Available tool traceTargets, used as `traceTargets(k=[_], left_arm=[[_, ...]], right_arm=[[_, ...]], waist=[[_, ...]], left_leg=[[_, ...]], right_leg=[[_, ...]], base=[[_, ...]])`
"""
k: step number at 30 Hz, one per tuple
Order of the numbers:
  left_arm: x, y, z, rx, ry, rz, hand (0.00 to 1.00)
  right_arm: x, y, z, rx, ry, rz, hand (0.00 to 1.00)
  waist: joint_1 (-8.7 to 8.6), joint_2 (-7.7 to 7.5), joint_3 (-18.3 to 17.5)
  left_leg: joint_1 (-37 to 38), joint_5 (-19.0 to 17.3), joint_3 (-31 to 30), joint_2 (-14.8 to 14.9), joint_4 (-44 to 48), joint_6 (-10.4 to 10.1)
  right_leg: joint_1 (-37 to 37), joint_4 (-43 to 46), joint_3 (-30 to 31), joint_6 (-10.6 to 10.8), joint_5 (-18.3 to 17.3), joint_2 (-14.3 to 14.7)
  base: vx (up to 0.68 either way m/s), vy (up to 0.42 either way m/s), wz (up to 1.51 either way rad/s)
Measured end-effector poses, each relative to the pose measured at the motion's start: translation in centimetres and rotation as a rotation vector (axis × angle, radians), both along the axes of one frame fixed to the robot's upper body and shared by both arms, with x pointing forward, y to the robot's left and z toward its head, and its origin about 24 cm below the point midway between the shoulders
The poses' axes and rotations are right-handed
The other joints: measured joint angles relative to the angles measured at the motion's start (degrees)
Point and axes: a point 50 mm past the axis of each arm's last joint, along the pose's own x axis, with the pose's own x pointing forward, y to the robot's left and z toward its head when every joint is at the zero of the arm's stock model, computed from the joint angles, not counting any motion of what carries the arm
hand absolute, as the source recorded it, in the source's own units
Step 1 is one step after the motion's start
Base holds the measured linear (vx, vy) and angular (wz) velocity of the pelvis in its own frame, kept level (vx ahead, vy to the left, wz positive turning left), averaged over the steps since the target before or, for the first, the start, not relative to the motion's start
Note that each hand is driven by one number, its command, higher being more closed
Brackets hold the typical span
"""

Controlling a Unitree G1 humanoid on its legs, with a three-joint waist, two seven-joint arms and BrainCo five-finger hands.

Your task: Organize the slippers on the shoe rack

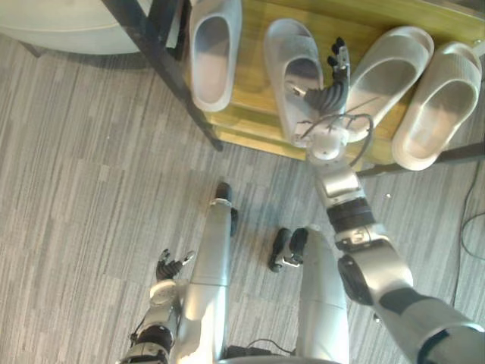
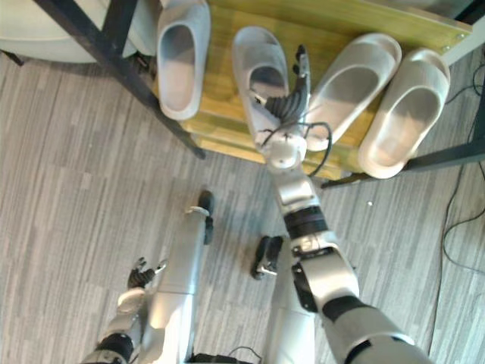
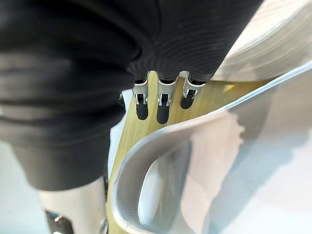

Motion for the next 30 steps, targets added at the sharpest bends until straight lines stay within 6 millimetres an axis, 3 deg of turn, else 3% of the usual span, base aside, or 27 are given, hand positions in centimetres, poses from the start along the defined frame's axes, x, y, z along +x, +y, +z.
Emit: traceTargets(k=[6, 30], left_arm=[[0.0, 0.2, 0.0, -0.011, -0.004, 0.013, 0.0], [0.2, 0.5, 0.3, -0.02, -0.011, 0.038, 0.0]], right_arm=[[-0.5, 0.9, -1.5, 0.118, 0.022, 0.103, 0.0], [-1.1, 2.5, -2.0, 0.406, 0.013, 0.329, 0.0]], waist=[[-0.17, -0.23, 0.13], [0.27, -0.55, 0.78]], left_leg=[[0.1, -0.28, 0.42, 0.21, 0.31, 0.39], [-0.09, -0.68, 0.44, 0.2, 0.77, 0.39]], right_leg=[[-0.01, -0.01, 0.43, 0.03, 0.01, 0.19], [0.0, 0.16, 0.35, -0.14, -0.1, 0.32]], base=[[-0.03, 0.061, -0.03], [-0.02, 0.04, -0.01]])
